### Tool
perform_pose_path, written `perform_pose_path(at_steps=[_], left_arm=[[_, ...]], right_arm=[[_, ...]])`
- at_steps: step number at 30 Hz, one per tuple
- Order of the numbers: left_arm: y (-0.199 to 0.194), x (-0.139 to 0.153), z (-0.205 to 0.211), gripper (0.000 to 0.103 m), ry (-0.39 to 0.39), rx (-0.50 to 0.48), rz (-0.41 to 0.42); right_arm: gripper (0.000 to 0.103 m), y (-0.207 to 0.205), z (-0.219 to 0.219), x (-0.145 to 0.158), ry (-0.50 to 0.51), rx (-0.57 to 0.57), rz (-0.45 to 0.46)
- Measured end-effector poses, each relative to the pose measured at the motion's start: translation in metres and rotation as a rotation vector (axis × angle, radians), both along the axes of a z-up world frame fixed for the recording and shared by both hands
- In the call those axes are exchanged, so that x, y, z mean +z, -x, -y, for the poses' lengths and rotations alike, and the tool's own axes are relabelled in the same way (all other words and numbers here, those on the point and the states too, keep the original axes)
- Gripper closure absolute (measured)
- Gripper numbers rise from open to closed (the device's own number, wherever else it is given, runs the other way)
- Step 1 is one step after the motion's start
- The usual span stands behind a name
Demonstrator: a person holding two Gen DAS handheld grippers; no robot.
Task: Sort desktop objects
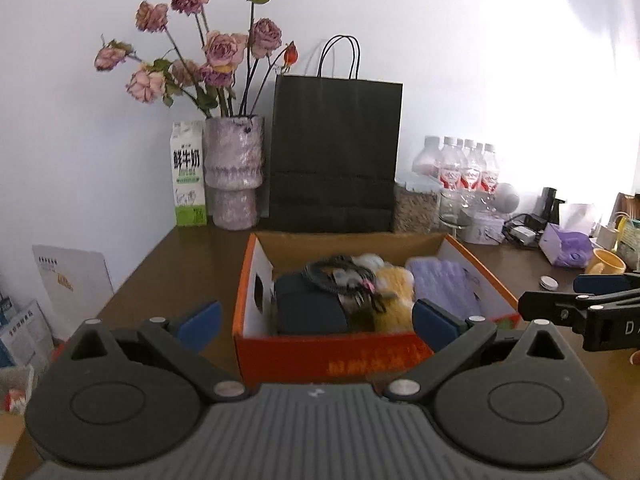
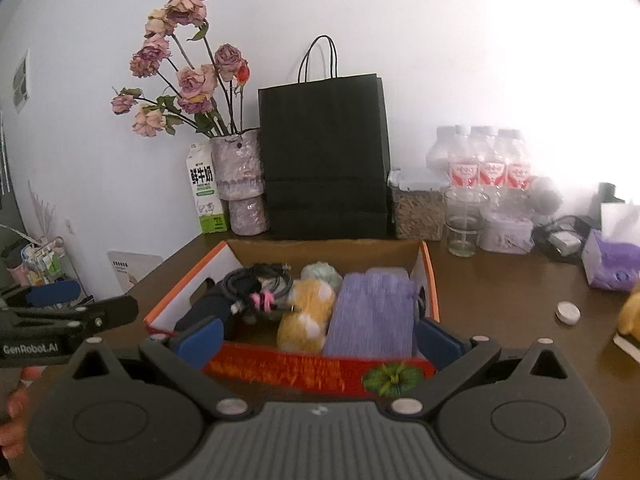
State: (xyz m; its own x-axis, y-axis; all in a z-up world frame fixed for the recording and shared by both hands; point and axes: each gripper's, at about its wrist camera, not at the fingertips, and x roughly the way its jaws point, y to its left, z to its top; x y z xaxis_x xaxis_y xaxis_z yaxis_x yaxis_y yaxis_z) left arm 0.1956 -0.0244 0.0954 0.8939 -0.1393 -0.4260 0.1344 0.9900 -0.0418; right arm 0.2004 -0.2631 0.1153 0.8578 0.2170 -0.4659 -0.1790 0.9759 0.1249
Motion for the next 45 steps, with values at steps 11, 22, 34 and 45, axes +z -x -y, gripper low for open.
perform_pose_path(at_steps=[11, 22, 34, 45], left_arm=[[0.068, -0.027, 0.000, 0.000, 0.025, 0.005, -0.018], [0.109, -0.036, 0.003, 0.000, 0.017, 0.027, -0.004], [0.126, -0.045, 0.016, 0.000, -0.041, -0.006, 0.002], [0.130, -0.045, 0.017, 0.000, -0.044, 0.002, -0.001]], right_arm=[[0.000, 0.072, -0.005, -0.020, 0.013, -0.023, 0.007], [0.000, 0.119, -0.013, -0.038, 0.014, -0.048, -0.016], [0.000, 0.137, -0.015, -0.046, 0.010, -0.053, -0.025], [0.000, 0.140, -0.016, -0.048, 0.007, -0.048, -0.032]])
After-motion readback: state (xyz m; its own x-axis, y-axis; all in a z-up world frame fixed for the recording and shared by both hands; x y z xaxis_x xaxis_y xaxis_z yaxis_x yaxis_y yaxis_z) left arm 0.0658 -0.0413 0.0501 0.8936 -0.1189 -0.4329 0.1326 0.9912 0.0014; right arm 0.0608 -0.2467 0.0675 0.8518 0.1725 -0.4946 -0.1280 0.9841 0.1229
